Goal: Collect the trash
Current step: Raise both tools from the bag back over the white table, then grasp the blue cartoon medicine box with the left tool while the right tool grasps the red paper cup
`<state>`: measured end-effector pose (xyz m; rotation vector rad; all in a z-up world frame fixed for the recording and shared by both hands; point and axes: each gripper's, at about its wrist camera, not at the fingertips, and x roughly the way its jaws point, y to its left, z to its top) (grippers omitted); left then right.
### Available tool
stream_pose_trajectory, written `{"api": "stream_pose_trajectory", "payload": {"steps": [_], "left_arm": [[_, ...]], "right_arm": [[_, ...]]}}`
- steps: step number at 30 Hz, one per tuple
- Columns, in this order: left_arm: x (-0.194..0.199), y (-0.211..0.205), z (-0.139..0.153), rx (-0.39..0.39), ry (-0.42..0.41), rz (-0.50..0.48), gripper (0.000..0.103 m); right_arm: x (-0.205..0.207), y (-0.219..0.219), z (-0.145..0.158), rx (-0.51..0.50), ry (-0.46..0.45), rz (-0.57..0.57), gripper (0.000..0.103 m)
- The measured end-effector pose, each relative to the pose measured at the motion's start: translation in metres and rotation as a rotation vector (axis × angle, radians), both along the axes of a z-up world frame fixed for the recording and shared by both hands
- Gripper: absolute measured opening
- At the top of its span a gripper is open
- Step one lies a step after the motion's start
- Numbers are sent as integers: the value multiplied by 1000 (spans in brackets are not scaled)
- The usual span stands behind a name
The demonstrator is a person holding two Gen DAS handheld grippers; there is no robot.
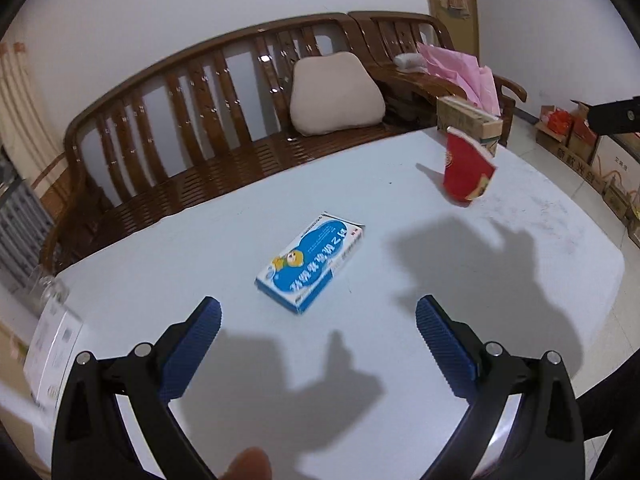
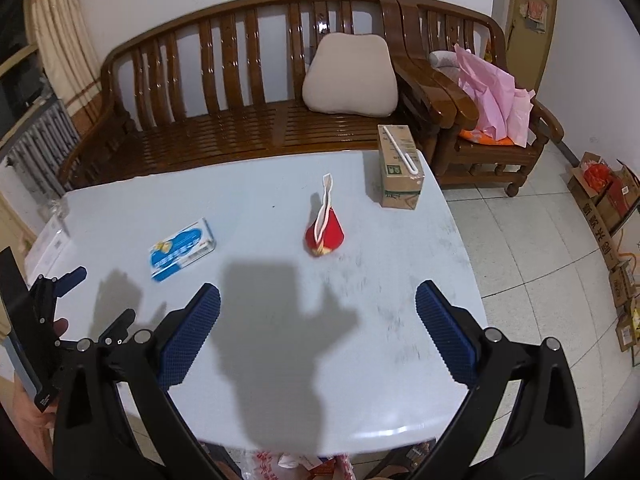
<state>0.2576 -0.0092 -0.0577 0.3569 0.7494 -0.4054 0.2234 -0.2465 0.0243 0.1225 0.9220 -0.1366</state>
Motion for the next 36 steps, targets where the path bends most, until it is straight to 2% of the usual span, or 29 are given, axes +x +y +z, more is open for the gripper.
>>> {"api": "stream_pose_trajectory", "payload": {"steps": [6, 16, 26, 36], "left_arm": [[49, -8, -29, 58, 34, -67, 95], [95, -16, -62, 94, 90, -179, 95], [117, -23, -77, 100, 142, -257, 95], [129, -24, -88, 87, 180, -273, 95]], "right_arm": [[50, -4, -28, -2, 60, -33, 96], [107, -9, -70, 8, 129, -69, 96], [136, -21, -98, 17, 193, -97, 96], [157, -24, -115, 36, 225, -102, 96]]}}
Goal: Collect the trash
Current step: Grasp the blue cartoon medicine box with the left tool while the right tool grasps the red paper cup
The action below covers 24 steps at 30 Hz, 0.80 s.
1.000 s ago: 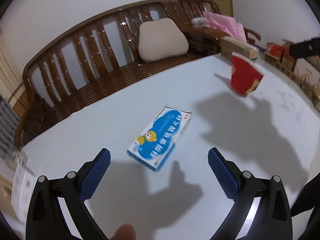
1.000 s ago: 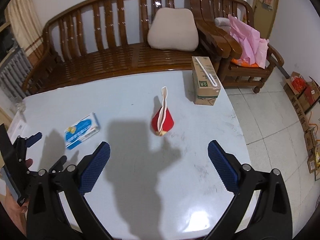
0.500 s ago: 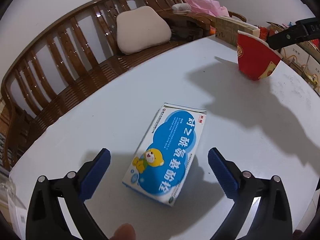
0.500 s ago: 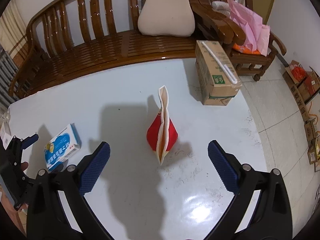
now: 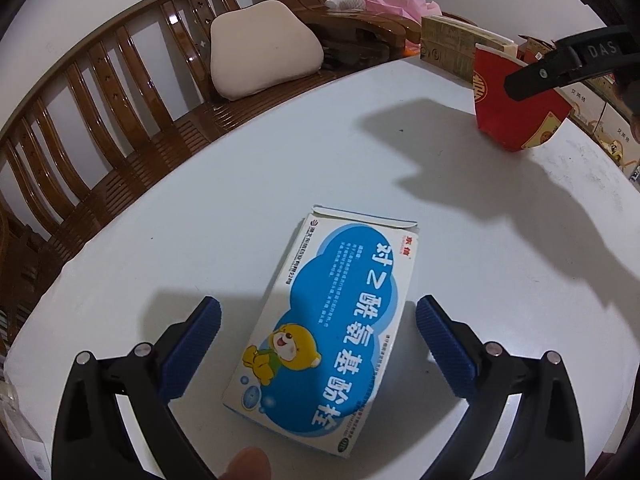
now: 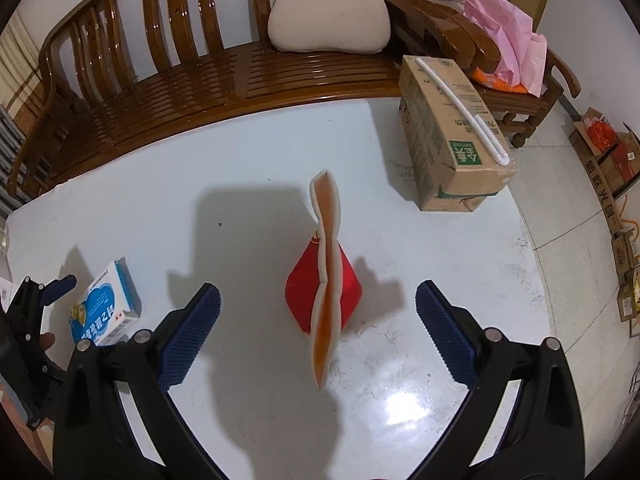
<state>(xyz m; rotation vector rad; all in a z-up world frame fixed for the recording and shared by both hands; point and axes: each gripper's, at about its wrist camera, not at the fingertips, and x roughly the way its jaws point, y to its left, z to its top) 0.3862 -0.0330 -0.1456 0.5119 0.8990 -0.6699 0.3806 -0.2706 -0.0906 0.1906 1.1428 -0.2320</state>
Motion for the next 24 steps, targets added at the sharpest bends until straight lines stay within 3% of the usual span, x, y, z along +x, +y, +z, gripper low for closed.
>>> {"api": "stream_pose_trajectory", "payload": {"steps": [5, 9, 13, 15, 18, 22, 24], "left_arm": [[4, 2, -1, -20, 17, 13, 95], [4, 4, -2, -39, 37, 19, 94], [0, 5, 0, -62, 49, 20, 81], [-2, 4, 1, -70, 56, 14, 72], [-3, 4, 1, -77, 58, 24, 69], [-7, 3, 2, -85, 52, 40, 67], [-9, 4, 3, -86, 49, 56, 65]], "right_arm": [[7, 1, -8, -21, 4, 8, 93], [10, 1, -18, -1, 28, 15, 69], [14, 1, -26, 28, 45, 23, 60], [13, 2, -29, 28, 50, 27, 48], [12, 5, -31, 18, 57, 35, 33], [10, 6, -30, 6, 55, 49, 22], [9, 6, -28, 2, 48, 56, 10]]}}
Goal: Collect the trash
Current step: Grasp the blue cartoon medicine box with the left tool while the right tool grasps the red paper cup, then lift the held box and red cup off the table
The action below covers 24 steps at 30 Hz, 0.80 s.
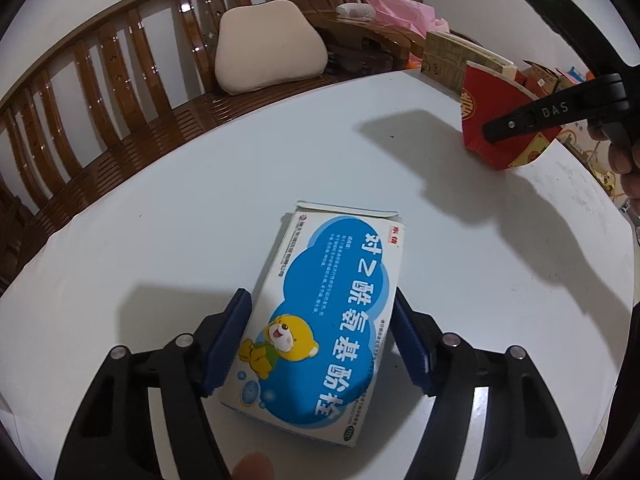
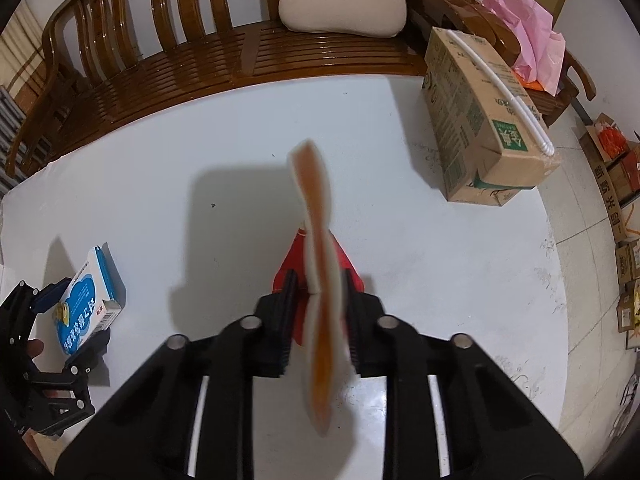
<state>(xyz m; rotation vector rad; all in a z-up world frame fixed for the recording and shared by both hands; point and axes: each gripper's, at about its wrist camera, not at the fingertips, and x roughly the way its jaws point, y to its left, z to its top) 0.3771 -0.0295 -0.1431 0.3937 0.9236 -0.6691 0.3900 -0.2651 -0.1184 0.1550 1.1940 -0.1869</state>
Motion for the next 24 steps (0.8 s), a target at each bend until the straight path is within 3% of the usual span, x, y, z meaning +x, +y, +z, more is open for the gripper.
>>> {"api": "stream_pose_trajectory", "payload": {"steps": [15, 24], "left_arm": [[-16, 6, 6, -66, 12, 120, 60], [-34, 13, 16, -100, -22, 181, 60]], "right_arm": [[-7, 18, 10, -50, -25, 61, 7], [-17, 26, 27, -62, -64, 82, 7]]}}
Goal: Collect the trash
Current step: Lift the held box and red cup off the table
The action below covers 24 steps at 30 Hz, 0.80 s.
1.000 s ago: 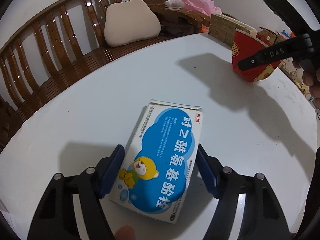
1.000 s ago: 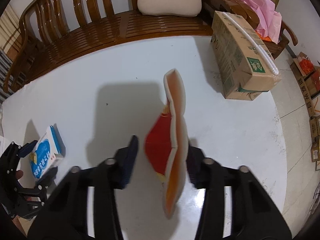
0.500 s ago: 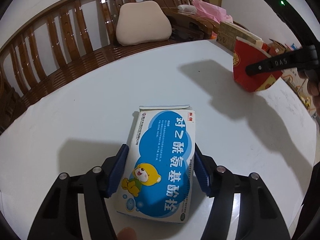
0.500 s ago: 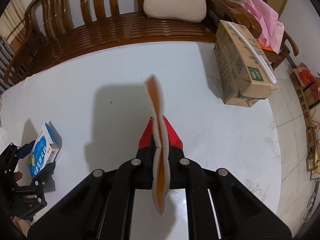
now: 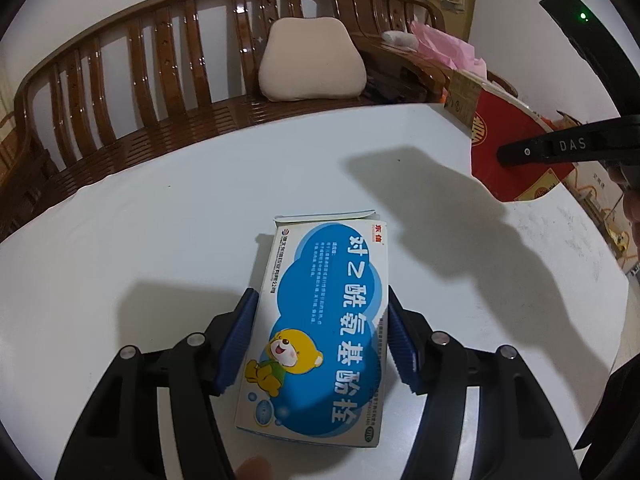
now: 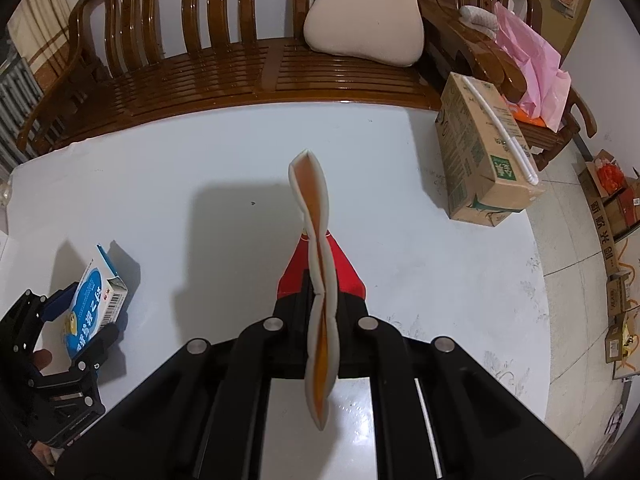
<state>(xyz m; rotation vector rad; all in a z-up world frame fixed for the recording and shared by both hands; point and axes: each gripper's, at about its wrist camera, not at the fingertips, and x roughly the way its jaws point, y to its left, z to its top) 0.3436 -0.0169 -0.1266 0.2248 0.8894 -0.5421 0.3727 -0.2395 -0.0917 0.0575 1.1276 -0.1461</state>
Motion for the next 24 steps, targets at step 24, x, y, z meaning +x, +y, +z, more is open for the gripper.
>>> {"api": "stream_pose_trajectory", "payload": {"steps": [24], "left_arm": [[-104, 10, 91, -139, -114, 36, 60]], "right_arm": [[-96, 13, 77, 4, -174, 114, 7]]}}
